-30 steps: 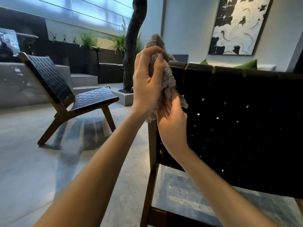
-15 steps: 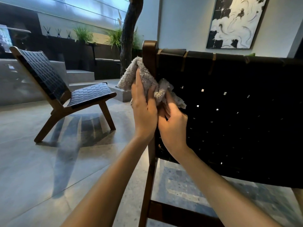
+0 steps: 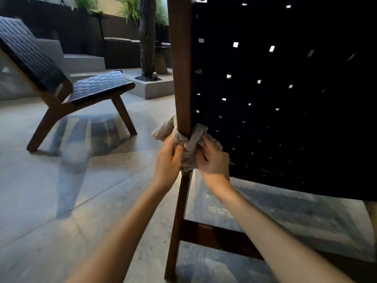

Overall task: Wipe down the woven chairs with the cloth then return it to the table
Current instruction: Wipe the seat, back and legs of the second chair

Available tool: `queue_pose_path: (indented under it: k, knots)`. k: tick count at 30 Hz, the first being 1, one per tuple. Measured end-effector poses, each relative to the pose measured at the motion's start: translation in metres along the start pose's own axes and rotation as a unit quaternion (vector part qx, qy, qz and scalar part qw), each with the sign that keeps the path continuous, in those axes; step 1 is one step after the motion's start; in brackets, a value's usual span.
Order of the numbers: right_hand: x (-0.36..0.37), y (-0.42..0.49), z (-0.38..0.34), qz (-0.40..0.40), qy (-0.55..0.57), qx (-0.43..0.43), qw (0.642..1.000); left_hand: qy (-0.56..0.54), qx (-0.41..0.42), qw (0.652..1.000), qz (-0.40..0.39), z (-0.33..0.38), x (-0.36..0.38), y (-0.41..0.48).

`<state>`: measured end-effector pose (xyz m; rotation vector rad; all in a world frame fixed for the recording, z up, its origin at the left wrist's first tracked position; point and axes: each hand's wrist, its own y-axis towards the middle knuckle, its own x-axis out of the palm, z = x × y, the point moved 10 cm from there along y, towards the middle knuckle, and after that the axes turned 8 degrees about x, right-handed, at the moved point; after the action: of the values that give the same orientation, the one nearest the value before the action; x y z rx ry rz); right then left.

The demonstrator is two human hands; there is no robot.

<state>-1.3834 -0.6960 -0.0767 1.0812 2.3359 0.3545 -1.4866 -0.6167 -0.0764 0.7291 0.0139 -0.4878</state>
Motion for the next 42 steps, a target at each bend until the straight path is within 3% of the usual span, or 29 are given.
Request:
queue_pose_path:
  k: [7,11,14,17,23,28,39,42]
  knots:
    - [0.028,-0.011,0.056,-0.025,-0.066,0.057,0.996,-0.002,-0.101,0.992,-0.072,-0.079,0.028,-0.034]
    - [0.029,-0.023,0.068,-0.048,-0.051,0.065,0.995,-0.003,-0.139,0.990,-0.040,-0.100,0.032,-0.051]
    - [0.028,-0.051,0.086,-0.072,-0.054,0.082,0.993,0.058,-0.149,0.987,-0.021,-0.113,0.028,-0.072]
    - [0.020,-0.070,0.113,-0.036,-0.057,0.131,0.989,0.108,-0.135,0.985,-0.010,-0.117,0.023,-0.088]
    - [0.053,-0.058,0.139,-0.078,0.024,0.235,0.968,0.052,-0.129,0.988,-0.064,-0.122,0.037,-0.080]
    - [0.088,-0.036,0.142,-0.129,0.051,0.211,0.968,-0.060,-0.166,0.973,-0.150,-0.147,0.063,-0.070]
    - [0.100,-0.038,0.174,-0.108,0.065,0.198,0.972,-0.076,-0.169,0.972,-0.143,-0.172,0.069,-0.077]
    - [0.104,-0.052,0.182,-0.143,0.048,0.213,0.965,-0.090,-0.187,0.967,-0.148,-0.174,0.066,-0.093]
